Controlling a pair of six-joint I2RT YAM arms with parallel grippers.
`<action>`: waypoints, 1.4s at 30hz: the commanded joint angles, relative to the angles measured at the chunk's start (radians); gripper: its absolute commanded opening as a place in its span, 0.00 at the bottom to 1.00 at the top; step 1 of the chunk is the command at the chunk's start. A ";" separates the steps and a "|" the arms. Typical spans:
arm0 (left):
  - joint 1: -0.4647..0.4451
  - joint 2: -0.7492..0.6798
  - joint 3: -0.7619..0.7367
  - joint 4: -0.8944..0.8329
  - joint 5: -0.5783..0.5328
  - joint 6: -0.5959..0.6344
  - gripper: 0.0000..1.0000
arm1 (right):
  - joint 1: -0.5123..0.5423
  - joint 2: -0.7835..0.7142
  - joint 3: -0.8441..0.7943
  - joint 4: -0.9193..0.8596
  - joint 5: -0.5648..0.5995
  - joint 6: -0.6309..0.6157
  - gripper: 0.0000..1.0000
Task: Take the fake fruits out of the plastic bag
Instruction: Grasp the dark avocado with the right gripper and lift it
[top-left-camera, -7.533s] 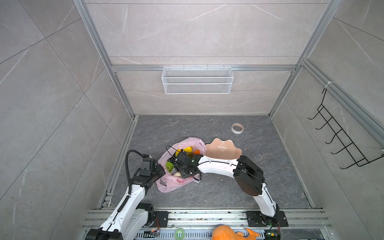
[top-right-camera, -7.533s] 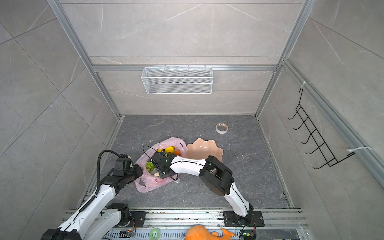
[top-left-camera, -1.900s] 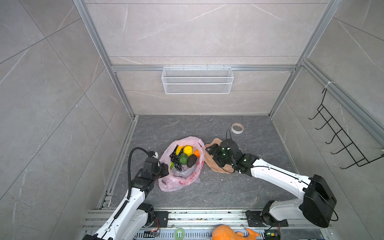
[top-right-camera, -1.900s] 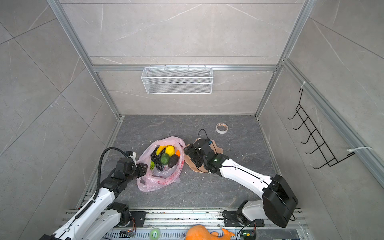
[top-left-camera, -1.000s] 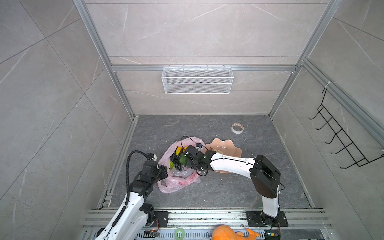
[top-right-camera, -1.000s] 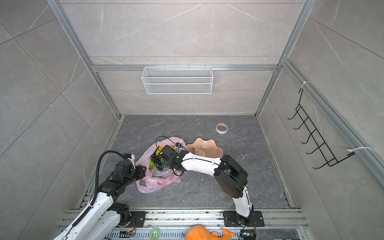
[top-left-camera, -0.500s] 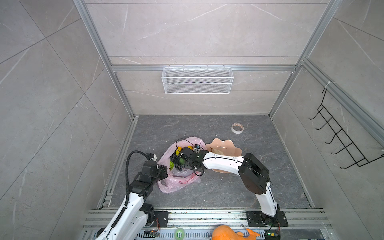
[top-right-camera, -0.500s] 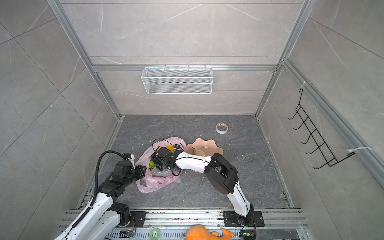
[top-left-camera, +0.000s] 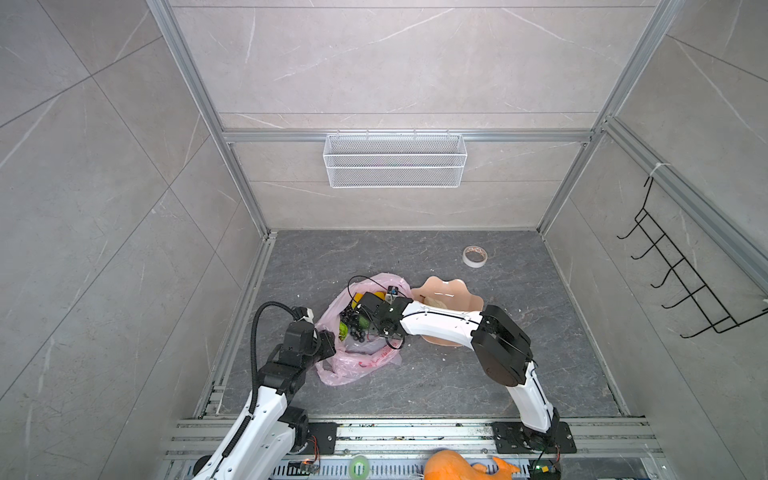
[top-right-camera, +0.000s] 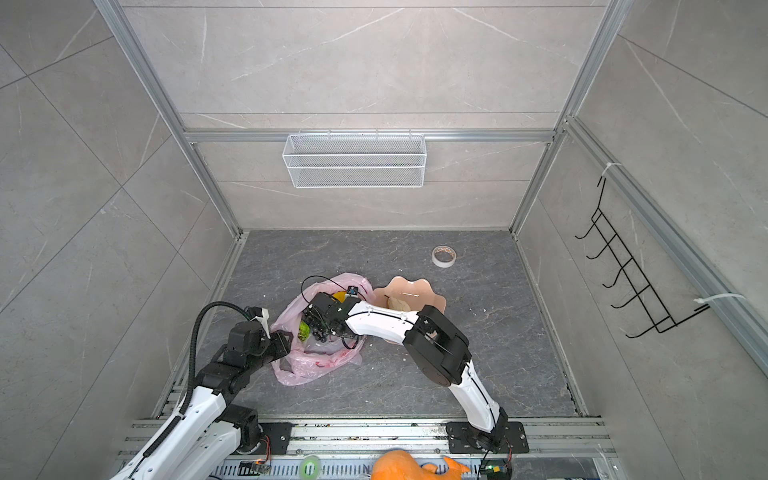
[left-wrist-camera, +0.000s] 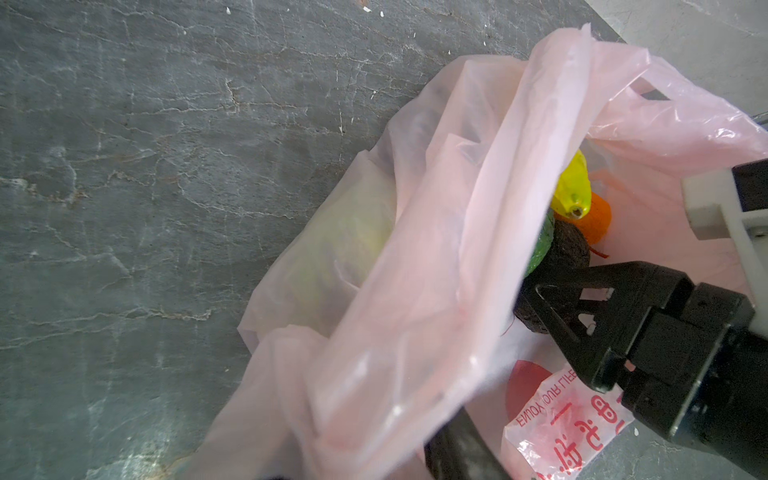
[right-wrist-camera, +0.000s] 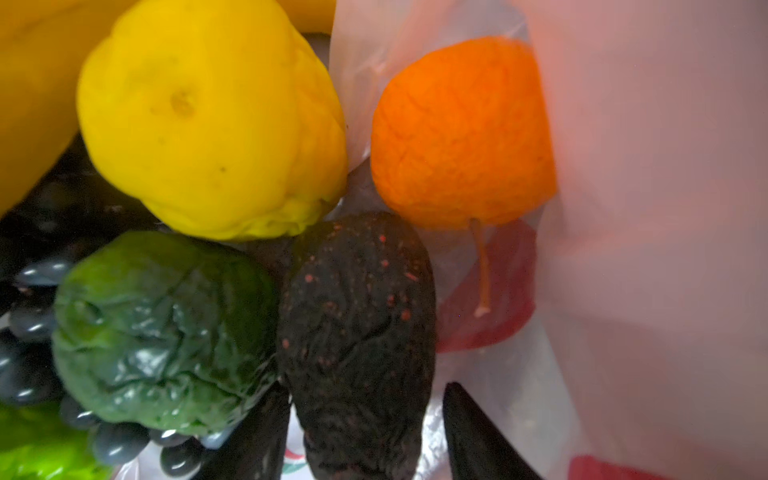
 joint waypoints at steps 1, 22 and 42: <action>-0.003 -0.010 -0.004 0.023 0.018 0.007 0.35 | 0.004 0.021 0.032 -0.057 0.042 -0.035 0.57; -0.003 -0.023 -0.009 0.025 0.022 0.010 0.35 | 0.025 -0.068 -0.012 0.003 0.034 -0.128 0.46; -0.003 -0.023 -0.011 0.027 0.025 0.013 0.35 | 0.083 -0.190 -0.089 0.060 0.028 -0.183 0.44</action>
